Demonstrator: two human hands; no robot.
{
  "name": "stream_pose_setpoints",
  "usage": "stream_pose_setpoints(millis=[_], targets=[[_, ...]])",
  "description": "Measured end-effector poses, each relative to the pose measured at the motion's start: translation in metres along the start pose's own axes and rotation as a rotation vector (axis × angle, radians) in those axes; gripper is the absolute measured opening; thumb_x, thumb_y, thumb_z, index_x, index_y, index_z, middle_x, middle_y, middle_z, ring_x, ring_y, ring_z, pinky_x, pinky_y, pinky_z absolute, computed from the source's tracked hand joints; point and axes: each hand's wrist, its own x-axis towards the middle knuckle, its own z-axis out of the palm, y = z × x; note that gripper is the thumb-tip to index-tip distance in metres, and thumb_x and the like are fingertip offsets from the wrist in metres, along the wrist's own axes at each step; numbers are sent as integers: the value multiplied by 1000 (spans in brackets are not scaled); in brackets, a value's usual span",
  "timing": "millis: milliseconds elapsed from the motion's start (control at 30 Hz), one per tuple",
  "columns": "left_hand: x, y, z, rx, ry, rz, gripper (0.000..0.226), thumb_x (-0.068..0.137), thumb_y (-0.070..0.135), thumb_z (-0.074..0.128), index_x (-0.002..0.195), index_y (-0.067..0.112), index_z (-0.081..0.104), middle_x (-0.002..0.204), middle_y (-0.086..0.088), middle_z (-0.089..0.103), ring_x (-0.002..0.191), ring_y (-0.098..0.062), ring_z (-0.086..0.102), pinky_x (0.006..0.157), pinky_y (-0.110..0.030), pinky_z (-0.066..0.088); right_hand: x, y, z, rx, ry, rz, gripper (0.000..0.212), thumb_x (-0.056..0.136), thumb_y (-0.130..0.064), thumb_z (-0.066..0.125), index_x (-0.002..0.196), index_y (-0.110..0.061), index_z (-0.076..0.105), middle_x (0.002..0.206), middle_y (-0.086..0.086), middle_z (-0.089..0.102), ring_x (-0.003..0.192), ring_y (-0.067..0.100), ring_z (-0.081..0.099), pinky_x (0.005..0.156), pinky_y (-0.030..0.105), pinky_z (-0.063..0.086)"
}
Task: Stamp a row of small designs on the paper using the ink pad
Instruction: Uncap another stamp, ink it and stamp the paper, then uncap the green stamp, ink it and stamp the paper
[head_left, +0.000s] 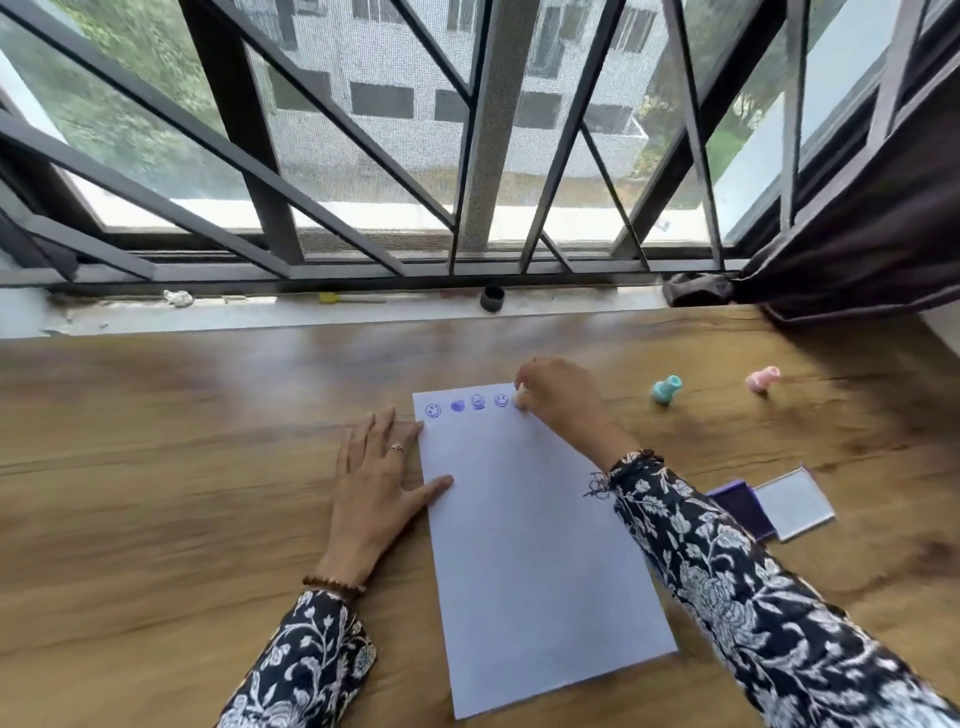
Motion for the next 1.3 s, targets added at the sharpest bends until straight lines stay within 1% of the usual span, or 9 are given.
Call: stream_pose_setpoints(millis=[67,267,367,467,667,967,1100,1200,1300], targets=[[5,-4,-3,3,-32,-17,71,72,57,64,134,30,40,153,-7,26,142,-24,15,116,-43,9,10,-4,-7,101,-83,-1,18,75,-7,60,91,-6,67,99,13,68,92,30,60,72,31,44],[-11,41,-18,-121,45,-63,62,77,45,66,131,22,44,149,-12,30,138,-27,25,115,-44,17,-40,56,-51,1205,55,278,18,77,-10,71,94,-5,67,81,7,67,72,13,61,61,16,55],[-12,57,-24,-191,162,-7,44,79,27,69,119,16,55,132,-14,49,123,-31,43,104,-41,35,-80,76,-42,1418,38,355,20,80,-12,67,99,-6,65,84,4,67,72,9,63,59,14,52],[-16,102,-16,-286,55,151,27,81,20,67,108,18,62,112,-4,59,107,-20,50,89,-26,40,-118,93,-33,1529,92,423,14,85,-4,59,98,-4,64,85,6,66,72,11,63,60,12,55],[-20,193,29,-180,-289,373,26,86,22,58,112,17,58,115,-5,58,104,-21,53,84,-33,46,-170,140,-19,1606,79,445,14,83,-3,59,93,-6,68,86,7,70,72,11,68,62,13,56],[-15,234,66,-38,-383,352,15,86,12,52,95,2,59,102,-18,56,92,-32,54,78,-43,46,-178,178,-9,1656,80,433,19,81,3,60,82,-13,70,80,7,70,64,8,69,59,13,55],[-14,244,68,-472,-273,-10,16,80,12,66,95,5,67,94,-12,67,82,-16,62,75,-25,49,-179,189,-8,1530,97,353,20,78,0,66,80,-19,73,77,2,71,72,9,66,63,14,54],[-15,249,67,-1092,-412,-329,22,82,3,62,104,-1,62,85,-9,67,72,-9,66,68,-16,54,-176,191,-12,1389,128,248,23,77,1,67,88,-20,72,76,-10,73,71,-1,65,64,9,49],[-15,253,64,-1268,-481,-364,17,84,1,58,100,2,64,82,-8,70,74,-12,70,70,-16,57,-171,192,-20,1381,153,194,29,75,8,68,84,-20,69,77,-9,71,67,-6,66,61,5,48]])
